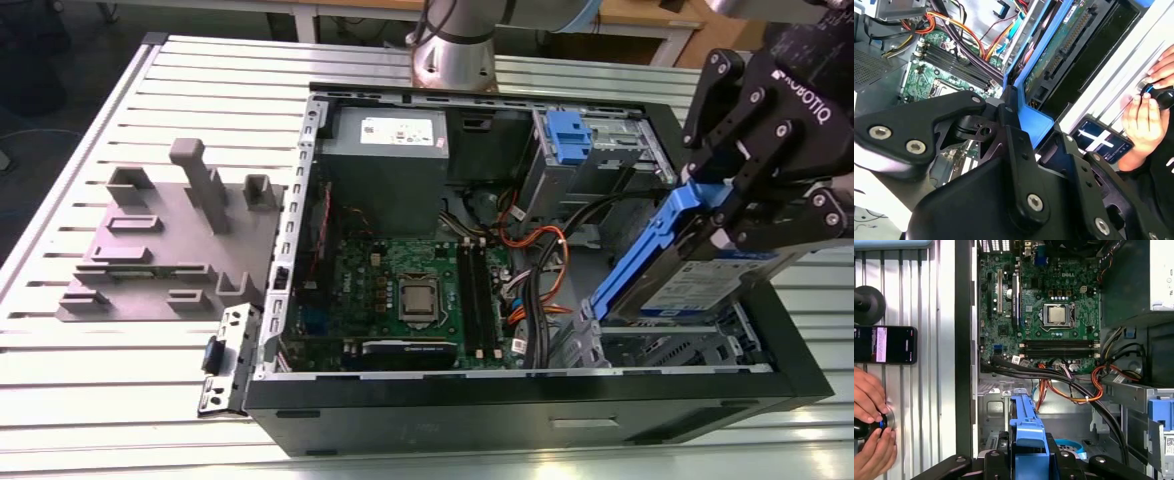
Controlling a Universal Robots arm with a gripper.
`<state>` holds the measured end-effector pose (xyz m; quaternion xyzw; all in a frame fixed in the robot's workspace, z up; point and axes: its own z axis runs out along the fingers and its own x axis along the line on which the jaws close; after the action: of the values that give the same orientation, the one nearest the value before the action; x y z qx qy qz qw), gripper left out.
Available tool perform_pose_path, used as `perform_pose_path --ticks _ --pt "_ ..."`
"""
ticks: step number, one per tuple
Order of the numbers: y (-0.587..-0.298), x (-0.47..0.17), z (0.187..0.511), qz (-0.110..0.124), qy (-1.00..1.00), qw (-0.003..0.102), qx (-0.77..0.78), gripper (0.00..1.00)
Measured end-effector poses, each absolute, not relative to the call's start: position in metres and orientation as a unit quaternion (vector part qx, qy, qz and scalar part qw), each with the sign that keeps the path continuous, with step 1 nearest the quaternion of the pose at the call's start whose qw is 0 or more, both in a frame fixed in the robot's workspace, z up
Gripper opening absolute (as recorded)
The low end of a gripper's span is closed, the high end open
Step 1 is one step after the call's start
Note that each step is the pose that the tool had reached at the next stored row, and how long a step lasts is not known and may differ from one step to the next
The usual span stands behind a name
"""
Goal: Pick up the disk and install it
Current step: 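Insert the disk into the insertion slot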
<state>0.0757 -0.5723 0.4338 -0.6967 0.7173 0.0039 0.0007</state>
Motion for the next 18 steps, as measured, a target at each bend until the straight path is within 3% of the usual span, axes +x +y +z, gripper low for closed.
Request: perform_pose_path --ticks 18 --pt "-0.5725 0.0762 0.4284 0.004 0.718 0.001 -0.696 0.36"
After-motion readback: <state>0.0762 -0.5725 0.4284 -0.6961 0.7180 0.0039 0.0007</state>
